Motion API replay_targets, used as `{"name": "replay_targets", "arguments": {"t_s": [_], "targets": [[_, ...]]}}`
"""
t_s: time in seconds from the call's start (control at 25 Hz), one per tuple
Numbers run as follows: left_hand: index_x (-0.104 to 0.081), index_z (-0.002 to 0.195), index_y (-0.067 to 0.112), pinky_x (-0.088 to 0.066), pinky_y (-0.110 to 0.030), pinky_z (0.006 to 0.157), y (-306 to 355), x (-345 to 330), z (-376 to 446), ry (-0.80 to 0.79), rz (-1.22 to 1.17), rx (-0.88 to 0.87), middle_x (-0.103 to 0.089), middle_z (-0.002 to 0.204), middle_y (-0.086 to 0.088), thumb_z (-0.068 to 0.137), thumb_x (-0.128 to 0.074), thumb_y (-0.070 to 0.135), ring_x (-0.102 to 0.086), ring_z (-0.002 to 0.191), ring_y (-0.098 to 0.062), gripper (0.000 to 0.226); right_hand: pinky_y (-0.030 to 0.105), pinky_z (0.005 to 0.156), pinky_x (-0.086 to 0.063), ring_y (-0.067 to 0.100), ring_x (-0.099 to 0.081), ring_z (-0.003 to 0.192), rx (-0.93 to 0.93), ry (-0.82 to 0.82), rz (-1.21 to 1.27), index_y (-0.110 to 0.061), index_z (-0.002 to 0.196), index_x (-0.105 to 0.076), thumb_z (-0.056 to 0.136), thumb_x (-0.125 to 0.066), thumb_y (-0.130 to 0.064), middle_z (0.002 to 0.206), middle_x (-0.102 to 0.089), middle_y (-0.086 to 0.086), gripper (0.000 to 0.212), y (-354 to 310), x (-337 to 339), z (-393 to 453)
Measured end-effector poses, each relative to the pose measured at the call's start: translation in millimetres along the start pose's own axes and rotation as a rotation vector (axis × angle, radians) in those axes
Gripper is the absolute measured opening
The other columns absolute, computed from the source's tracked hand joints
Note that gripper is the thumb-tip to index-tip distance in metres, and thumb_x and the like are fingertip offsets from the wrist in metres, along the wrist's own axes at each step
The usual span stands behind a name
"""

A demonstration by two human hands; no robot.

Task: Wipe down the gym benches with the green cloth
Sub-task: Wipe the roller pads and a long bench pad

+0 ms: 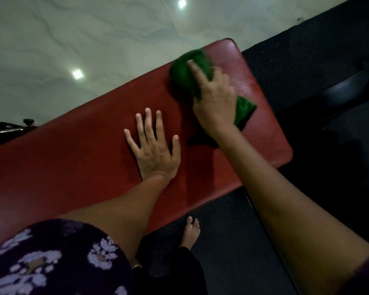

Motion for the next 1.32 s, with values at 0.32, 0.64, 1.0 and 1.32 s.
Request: {"name": "replay_targets", "arguments": {"t_s": [0.32,0.64,1.0,1.32], "targets": [[-0.031,0.145,0.011,-0.01,-0.058,0.113,2.2,-0.5,3.8,0.014,-0.001,0.006,-0.028,0.153,-0.012,0.09,-0.032,0.043,-0.021,0.143,-0.031,0.064,0.028,0.077,-0.032,0.023,-0.044,0.107,-0.259,0.019,0.092,-0.039,0.147,-0.024,0.097,-0.046,-0.022,0.127,-0.044,0.008,0.057,72.2,15.6,57.9],[-0.028,0.147,0.012,-0.005,-0.055,0.113,0.8,-1.2,1.8,0.006,0.011,0.003,-0.025,0.154,-0.011,0.091,-0.03,0.043,-0.018,0.143,-0.029,0.063,0.028,0.082,-0.033,0.036,-0.046,0.108,-0.398,0.045,0.296,-0.031,0.144,-0.036,0.088,-0.055,-0.025,0.12,-0.047,0.019,0.059,168.0,27.4,-89.4],[-0.027,0.146,0.012,-0.004,-0.055,0.113,-1.1,-1.6,4.9,0.008,0.008,0.0,-0.024,0.154,-0.012,0.091,-0.029,0.043,-0.016,0.144,-0.029,0.063,0.038,0.096,-0.038,0.026,-0.043,0.117,-0.261,0.029,0.209,-0.039,0.146,-0.028,0.094,-0.05,-0.038,0.134,-0.042,0.009,0.056,90.6,16.6,64.3],[-0.027,0.147,0.012,-0.006,-0.057,0.113,-0.5,-1.1,6.3,0.025,0.008,0.003,-0.024,0.154,-0.012,0.091,-0.028,0.043,-0.017,0.144,-0.029,0.064,0.033,0.089,-0.038,0.027,-0.046,0.112,-0.117,-0.115,0.285,-0.038,0.146,-0.028,0.091,-0.057,-0.033,0.122,-0.045,0.011,0.063,118.6,12.9,50.5]]}}
Point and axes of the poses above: each hand's wrist, its own z-axis towards the middle knuckle, its own x-axis out of the back of the hand, y = z × x, the point moved 10 cm from there along z, towards the middle knuckle
